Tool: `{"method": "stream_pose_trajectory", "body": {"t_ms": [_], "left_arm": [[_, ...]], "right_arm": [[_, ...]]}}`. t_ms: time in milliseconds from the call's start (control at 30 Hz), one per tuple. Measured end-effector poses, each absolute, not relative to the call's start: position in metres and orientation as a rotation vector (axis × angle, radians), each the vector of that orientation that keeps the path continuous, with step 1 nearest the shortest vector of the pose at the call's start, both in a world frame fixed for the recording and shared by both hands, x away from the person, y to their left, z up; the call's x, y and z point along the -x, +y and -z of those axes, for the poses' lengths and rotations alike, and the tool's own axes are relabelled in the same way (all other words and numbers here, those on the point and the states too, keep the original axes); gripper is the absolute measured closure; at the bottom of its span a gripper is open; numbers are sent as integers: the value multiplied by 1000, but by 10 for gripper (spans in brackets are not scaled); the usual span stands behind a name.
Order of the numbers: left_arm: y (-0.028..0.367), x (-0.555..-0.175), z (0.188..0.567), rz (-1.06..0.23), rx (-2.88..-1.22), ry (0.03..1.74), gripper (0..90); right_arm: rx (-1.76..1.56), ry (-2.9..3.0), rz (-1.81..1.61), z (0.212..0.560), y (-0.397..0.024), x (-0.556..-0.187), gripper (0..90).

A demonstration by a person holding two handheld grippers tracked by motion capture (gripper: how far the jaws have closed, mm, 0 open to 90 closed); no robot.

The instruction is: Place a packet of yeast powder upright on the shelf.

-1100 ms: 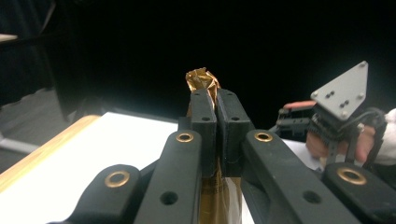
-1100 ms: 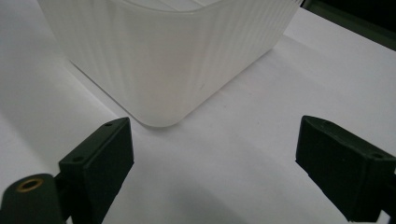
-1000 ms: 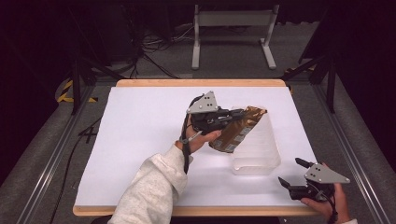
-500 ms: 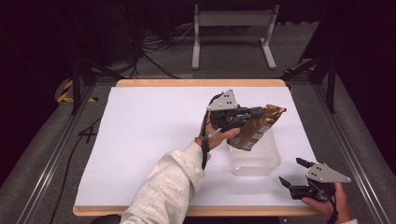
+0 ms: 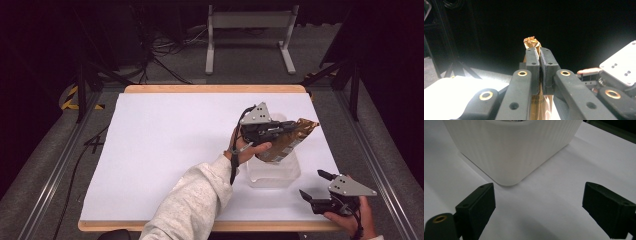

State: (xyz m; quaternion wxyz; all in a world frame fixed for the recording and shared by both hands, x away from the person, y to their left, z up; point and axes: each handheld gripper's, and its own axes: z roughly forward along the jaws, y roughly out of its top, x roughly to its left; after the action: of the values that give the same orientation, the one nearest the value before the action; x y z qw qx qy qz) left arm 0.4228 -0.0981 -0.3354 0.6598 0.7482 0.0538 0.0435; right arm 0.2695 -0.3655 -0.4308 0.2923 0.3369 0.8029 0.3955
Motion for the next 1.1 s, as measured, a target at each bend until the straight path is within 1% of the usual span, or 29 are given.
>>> {"method": "stream_pose_trajectory", "body": {"t_ms": [267,300,500,633,867,1100], "left_arm": [[-86,-421,349,-65,-1685,143,862],[-80,-421,353,-29,-1664,152,861],[-70,-417,362,-37,-1680,162,859],[-56,-413,367,-59,-1709,154,856],[-39,-411,372,-59,-1718,163,853],[-32,-409,374,-69,-1727,163,851]], "right_arm": [[-897,2147,-1046,432,-364,-270,119],[-896,2150,-1045,432,-364,-271,119],[-896,2150,-1041,432,-363,-271,119],[-892,2150,-1037,432,-363,-271,118],[-889,2150,-1030,432,-362,-271,117],[-884,2153,-1025,432,-361,-271,117]]}}
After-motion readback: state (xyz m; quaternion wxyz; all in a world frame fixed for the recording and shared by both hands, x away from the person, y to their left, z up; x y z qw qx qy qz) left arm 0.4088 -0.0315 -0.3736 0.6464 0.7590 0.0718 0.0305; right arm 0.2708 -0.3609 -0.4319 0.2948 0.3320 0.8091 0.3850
